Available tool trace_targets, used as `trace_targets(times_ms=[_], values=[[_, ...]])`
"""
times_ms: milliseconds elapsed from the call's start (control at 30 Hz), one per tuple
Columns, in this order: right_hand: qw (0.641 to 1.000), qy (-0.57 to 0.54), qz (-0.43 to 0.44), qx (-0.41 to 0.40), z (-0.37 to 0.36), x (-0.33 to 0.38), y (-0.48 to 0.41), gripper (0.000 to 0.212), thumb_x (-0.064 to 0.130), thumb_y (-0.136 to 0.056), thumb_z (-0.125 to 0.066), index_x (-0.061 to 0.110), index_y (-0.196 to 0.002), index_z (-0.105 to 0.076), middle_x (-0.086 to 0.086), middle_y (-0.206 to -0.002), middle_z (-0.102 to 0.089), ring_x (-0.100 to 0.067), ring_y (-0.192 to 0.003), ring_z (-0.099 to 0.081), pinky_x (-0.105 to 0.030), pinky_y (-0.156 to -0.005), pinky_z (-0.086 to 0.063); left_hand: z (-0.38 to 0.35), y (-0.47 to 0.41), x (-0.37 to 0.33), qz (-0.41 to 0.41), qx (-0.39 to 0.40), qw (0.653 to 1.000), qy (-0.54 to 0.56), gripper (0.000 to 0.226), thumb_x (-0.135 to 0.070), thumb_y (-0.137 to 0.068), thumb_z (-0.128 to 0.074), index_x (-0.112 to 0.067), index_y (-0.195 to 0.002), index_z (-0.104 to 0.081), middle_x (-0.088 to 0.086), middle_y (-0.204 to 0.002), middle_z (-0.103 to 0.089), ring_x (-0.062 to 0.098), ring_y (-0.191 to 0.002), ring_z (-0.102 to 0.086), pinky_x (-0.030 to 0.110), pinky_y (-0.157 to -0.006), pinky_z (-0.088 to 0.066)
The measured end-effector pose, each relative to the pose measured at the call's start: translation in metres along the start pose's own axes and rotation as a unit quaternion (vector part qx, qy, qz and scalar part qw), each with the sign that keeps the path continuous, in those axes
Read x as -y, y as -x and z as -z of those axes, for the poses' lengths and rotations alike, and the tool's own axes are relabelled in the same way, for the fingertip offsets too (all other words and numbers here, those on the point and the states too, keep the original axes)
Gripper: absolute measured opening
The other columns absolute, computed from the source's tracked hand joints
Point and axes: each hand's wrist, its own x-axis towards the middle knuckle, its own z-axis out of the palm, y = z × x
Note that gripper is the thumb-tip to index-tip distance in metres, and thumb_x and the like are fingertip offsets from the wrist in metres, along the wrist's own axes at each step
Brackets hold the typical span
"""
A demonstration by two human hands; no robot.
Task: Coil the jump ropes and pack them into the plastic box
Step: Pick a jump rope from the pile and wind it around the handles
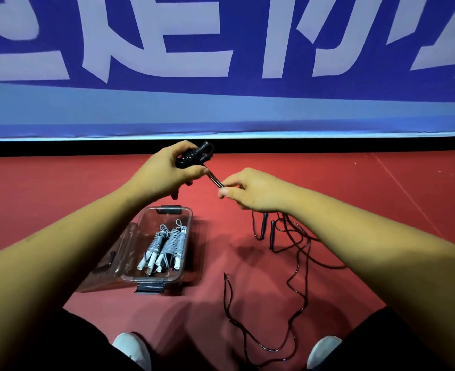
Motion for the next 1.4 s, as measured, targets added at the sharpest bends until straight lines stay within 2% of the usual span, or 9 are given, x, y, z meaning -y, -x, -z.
trace_targets(times_ms=[133,300,500,600,700,833,967,1133,1400], values=[[0.993,0.117,0.026,-0.013,0.005,0.011,-0.001,0.017,0.026,-0.094,-0.057,0.015,-0.083,-0.064,0.005,-0.068,-0.055,-0.015,-0.067,-0.050,-0.029,-0.057,-0.037,-0.001,-0.005,0.014,0.012,0.007,0.993,-0.118,0.023,-0.021,-0.085,-0.074,-0.026,-0.101,-0.058,0.001,-0.073,-0.068,0.003,-0.043,-0.058,0.025,-0.041,-0.048],[0.980,0.199,0.030,-0.002,-0.004,0.029,-0.001,0.028,0.022,-0.093,-0.055,0.012,-0.067,-0.051,-0.001,-0.058,-0.046,-0.021,-0.057,-0.043,-0.030,-0.051,-0.032,-0.023,-0.010,0.023,0.055,-0.017,0.946,-0.320,0.023,-0.036,-0.077,-0.068,-0.034,-0.098,-0.058,-0.004,-0.084,-0.066,0.026,-0.080,-0.064,0.033,-0.065,-0.050],[0.989,0.119,0.074,-0.056,0.012,0.021,0.001,0.017,0.023,-0.091,-0.060,0.014,-0.080,-0.070,-0.001,-0.066,-0.062,-0.016,-0.060,-0.051,-0.031,-0.057,-0.040,-0.025,-0.002,0.009,0.042,0.104,0.935,-0.337,0.014,-0.042,-0.075,-0.065,-0.037,-0.088,-0.061,-0.009,-0.072,-0.066,0.010,-0.049,-0.061,0.024,-0.054,-0.048],[0.989,0.074,0.083,-0.096,0.016,0.011,-0.001,0.013,0.022,-0.089,-0.063,0.016,-0.083,-0.074,0.003,-0.078,-0.071,-0.015,-0.078,-0.062,-0.032,-0.073,-0.050,-0.033,0.003,0.000,-0.006,0.157,0.926,-0.343,0.032,-0.061,-0.074,-0.071,-0.035,-0.092,-0.064,-0.013,-0.068,-0.061,0.007,-0.063,-0.059,0.028,-0.064,-0.048],[0.992,0.026,0.066,-0.106,0.022,0.001,-0.004,0.009,0.023,-0.083,-0.073,0.014,-0.082,-0.074,0.004,-0.078,-0.071,-0.006,-0.072,-0.060,-0.025,-0.071,-0.047,-0.036,0.007,-0.004,-0.018,0.166,0.937,-0.307,0.045,-0.078,-0.068,-0.064,-0.034,-0.076,-0.060,-0.011,-0.054,-0.055,-0.001,-0.055,-0.052,0.026,-0.054,-0.037],[0.984,-0.050,0.023,-0.167,0.026,-0.011,-0.004,0.026,0.034,-0.072,-0.083,0.012,-0.075,-0.070,0.004,-0.065,-0.061,-0.002,-0.053,-0.044,-0.020,-0.057,-0.037,-0.033,0.017,-0.006,-0.040,0.198,0.973,-0.108,0.026,-0.054,-0.080,-0.073,-0.030,-0.076,-0.063,-0.007,-0.052,-0.049,0.011,-0.046,-0.044,0.024,-0.048,-0.034],[0.985,-0.107,0.003,-0.136,0.024,-0.009,-0.005,0.021,0.027,-0.092,-0.064,0.011,-0.080,-0.072,-0.008,-0.061,-0.055,-0.011,-0.050,-0.041,-0.024,-0.050,-0.033,-0.029,0.023,-0.021,-0.002,0.150,0.984,0.095,0.014,-0.028,-0.091,-0.068,-0.015,-0.091,-0.064,0.006,-0.055,-0.048,0.017,-0.041,-0.042,0.016,-0.037,-0.031],[0.994,-0.092,0.000,-0.052,0.015,-0.003,0.000,0.025,0.032,-0.102,-0.046,0.029,-0.086,-0.066,-0.006,-0.059,-0.047,-0.012,-0.043,-0.038,-0.022,-0.045,-0.033,-0.025,0.020,-0.029,0.065,0.066,0.965,0.246,0.021,-0.030,-0.089,-0.068,-0.012,-0.083,-0.060,0.004,-0.055,-0.050,0.019,-0.039,-0.041,0.021,-0.038,-0.032],[0.997,0.062,0.016,-0.045,0.013,0.015,-0.003,0.029,0.027,-0.101,-0.046,0.006,-0.092,-0.064,0.002,-0.060,-0.044,-0.010,-0.054,-0.038,-0.023,-0.054,-0.033,-0.017,0.001,-0.004,0.166,-0.023,0.968,0.185,0.018,-0.004,-0.083,-0.069,-0.017,-0.078,-0.059,0.009,-0.059,-0.048,0.017,-0.040,-0.034,0.022,-0.043,-0.031]])
